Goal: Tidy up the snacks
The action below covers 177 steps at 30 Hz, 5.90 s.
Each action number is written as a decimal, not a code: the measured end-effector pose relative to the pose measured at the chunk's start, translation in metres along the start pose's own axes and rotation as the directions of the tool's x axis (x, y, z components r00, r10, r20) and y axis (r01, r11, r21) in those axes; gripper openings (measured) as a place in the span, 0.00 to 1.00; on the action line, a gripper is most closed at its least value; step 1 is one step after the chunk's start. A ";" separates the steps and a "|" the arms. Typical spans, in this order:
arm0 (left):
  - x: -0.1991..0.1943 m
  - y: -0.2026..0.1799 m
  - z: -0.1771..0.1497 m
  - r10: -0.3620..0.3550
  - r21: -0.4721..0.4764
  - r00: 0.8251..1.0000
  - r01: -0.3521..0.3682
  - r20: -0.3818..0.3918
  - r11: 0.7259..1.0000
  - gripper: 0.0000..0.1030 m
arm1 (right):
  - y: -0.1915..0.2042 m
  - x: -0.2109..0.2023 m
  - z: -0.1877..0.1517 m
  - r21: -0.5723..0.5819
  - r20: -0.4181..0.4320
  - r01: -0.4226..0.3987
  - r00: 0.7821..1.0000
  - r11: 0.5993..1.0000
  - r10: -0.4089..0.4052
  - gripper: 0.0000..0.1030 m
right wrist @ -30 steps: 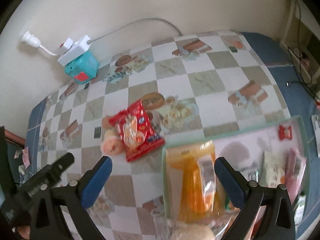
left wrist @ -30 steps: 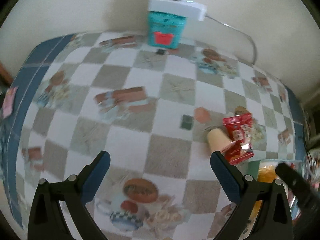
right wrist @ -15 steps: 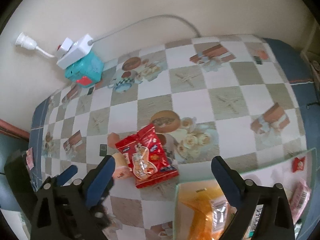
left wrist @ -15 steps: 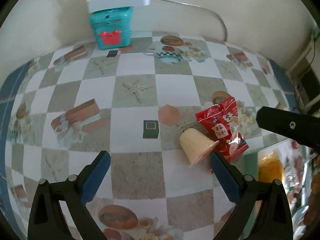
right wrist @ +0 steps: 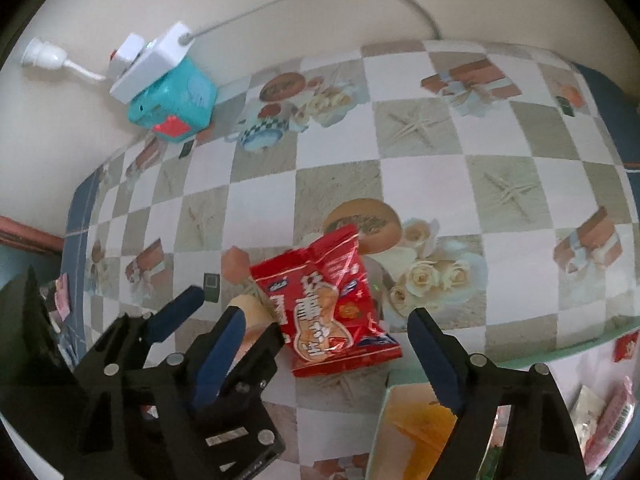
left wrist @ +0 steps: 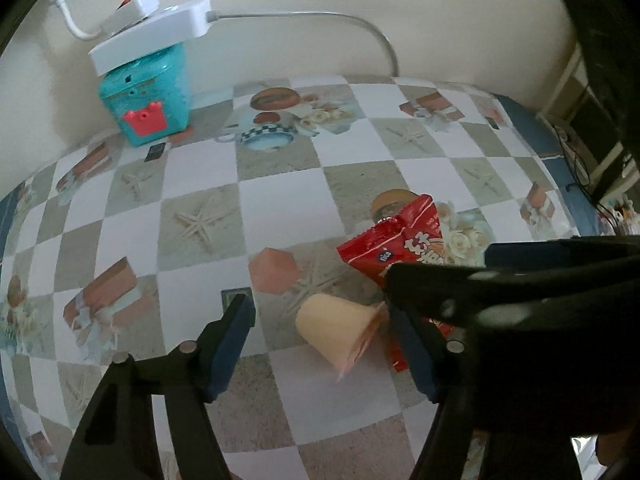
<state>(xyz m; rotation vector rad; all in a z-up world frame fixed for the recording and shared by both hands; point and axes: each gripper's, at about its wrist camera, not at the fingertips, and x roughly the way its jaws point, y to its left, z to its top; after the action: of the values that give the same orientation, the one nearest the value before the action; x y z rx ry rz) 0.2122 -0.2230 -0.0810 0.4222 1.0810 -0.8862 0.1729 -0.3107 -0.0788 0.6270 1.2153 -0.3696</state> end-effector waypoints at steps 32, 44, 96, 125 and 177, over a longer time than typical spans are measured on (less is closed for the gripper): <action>-0.008 0.040 -0.039 0.032 -0.296 0.996 -0.055 -0.082 0.954 0.41 | 0.012 -0.006 -0.017 -0.034 0.038 0.074 0.997 0.997 -0.073 0.52; -0.023 0.049 -0.070 0.040 -0.405 0.995 -0.076 -0.095 0.911 0.41 | 0.029 -0.036 -0.051 -0.070 0.065 0.071 0.996 0.995 -0.067 0.52; -0.140 -0.075 -0.120 0.023 -0.440 0.998 0.005 0.058 0.898 0.37 | -0.150 -0.176 -0.207 0.434 0.358 -0.040 0.924 0.900 -0.131 0.52; -0.090 -0.180 -0.065 -0.073 -0.256 0.997 0.078 0.029 0.963 0.38 | -0.197 -0.143 -0.208 0.487 0.216 0.046 0.961 0.872 -0.171 0.53; -0.157 -0.085 -0.136 0.261 -0.340 0.965 -0.238 0.024 0.910 0.91 | -0.136 -0.150 -0.235 0.322 0.262 0.189 0.924 0.928 -0.278 1.00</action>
<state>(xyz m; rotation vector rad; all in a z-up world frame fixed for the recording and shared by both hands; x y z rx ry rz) 0.0367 -0.1158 0.0090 0.2359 1.0619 -0.4735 -0.1301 -0.2788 -0.0201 0.6480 0.9467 -0.8320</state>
